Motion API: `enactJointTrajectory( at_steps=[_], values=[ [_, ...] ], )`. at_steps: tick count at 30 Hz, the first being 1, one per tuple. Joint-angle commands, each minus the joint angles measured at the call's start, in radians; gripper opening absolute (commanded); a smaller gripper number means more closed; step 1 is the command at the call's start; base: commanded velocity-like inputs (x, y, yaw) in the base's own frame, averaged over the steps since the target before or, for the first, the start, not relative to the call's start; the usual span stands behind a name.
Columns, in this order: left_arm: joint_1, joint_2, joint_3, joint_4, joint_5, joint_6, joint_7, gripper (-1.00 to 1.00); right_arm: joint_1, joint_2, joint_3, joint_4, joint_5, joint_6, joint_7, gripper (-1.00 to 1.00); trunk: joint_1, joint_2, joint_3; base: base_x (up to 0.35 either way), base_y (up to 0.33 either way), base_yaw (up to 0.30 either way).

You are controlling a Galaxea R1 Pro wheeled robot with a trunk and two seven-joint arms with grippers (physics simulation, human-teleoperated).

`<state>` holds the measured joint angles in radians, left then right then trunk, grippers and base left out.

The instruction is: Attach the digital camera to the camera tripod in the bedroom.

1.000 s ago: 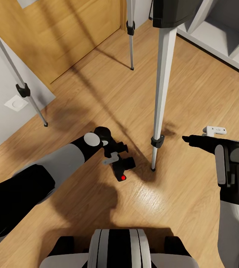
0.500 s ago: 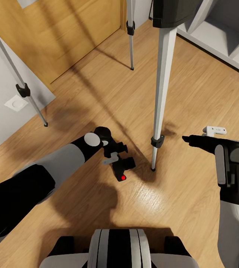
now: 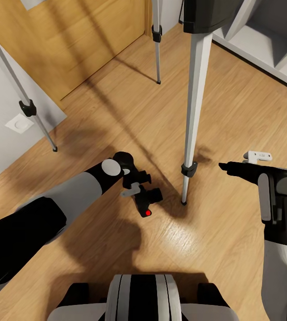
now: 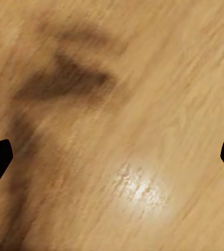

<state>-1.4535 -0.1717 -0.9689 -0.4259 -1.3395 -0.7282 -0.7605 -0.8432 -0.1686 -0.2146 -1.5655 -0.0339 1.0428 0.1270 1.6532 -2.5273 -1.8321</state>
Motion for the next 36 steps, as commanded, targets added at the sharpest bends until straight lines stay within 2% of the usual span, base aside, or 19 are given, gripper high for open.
enactJointTrajectory(
  at_steps=[1,36],
  values=[
    [-0.001,0.0,-0.004,-0.001,-0.003,-0.002,-0.001,1.0,0.0,0.0,-0.001,-0.001,-0.003,0.004,0.002,1.0,0.0,0.0,0.0,0.0,0.0,0.0],
    [-0.001,-0.002,-0.004,0.006,-0.006,-0.002,-0.005,1.0,0.0,0.0,-0.002,-0.001,-0.003,0.004,0.002,1.0,0.0,0.0,0.0,0.0,0.0,0.0]
  ],
)
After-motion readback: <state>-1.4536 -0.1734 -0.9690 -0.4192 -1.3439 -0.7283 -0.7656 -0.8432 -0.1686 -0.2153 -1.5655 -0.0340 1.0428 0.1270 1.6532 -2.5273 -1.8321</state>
